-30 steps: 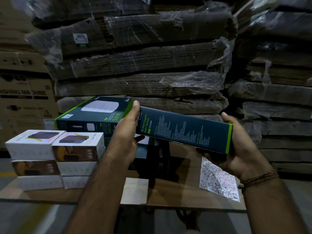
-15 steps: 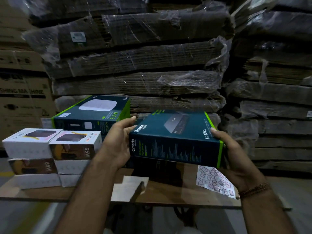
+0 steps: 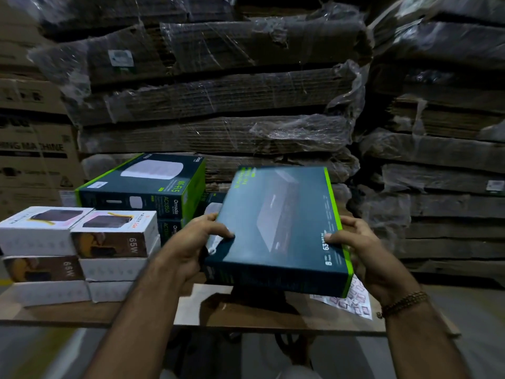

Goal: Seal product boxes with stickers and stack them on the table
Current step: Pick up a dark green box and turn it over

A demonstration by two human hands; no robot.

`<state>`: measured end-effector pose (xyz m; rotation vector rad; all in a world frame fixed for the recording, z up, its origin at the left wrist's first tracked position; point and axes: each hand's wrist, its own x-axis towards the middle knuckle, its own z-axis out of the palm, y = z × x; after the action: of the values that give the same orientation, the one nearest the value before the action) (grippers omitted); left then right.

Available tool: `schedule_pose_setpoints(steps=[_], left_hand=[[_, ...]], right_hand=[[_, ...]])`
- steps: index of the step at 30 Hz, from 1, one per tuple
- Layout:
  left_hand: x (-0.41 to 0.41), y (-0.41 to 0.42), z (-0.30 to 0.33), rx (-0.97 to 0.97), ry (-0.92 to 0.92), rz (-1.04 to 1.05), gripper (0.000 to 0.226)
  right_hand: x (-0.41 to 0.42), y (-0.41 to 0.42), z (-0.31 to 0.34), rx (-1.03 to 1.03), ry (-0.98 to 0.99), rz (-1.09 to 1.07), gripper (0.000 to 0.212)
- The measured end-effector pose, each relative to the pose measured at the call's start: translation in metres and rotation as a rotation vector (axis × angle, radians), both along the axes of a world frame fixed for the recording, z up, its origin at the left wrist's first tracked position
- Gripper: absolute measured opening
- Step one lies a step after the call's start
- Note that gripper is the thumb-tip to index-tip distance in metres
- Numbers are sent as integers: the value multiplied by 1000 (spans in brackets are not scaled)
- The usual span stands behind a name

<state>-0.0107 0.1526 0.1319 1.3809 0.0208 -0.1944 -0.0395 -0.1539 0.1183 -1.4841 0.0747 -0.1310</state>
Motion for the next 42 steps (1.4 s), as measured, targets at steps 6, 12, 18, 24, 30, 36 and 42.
schedule_pose_setpoints(steps=[6,12,18,24,30,36,42], left_hand=[[3,-11,-9,-59,-41,11,53],[5,-17,-9,15,-176,179,107],[0,-15,9,47,-406,99,101],[-5,-12,19,124,-485,69,101],[-22,-5,26,133,-518,-49,98],[-35,-7,40,217,-553,-76,90],[-65,-8,28,233,-617,-24,95]], right_hand=[[6,0,0,-140,-135,7,79],[11,13,4,-326,-296,16,106],[16,11,14,-277,-234,-34,52],[13,4,28,-451,-341,-147,87],[-12,1,32,-563,-492,-131,84],[-17,-9,38,-534,-477,-180,93],[-48,-9,21,-469,-497,-216,90]])
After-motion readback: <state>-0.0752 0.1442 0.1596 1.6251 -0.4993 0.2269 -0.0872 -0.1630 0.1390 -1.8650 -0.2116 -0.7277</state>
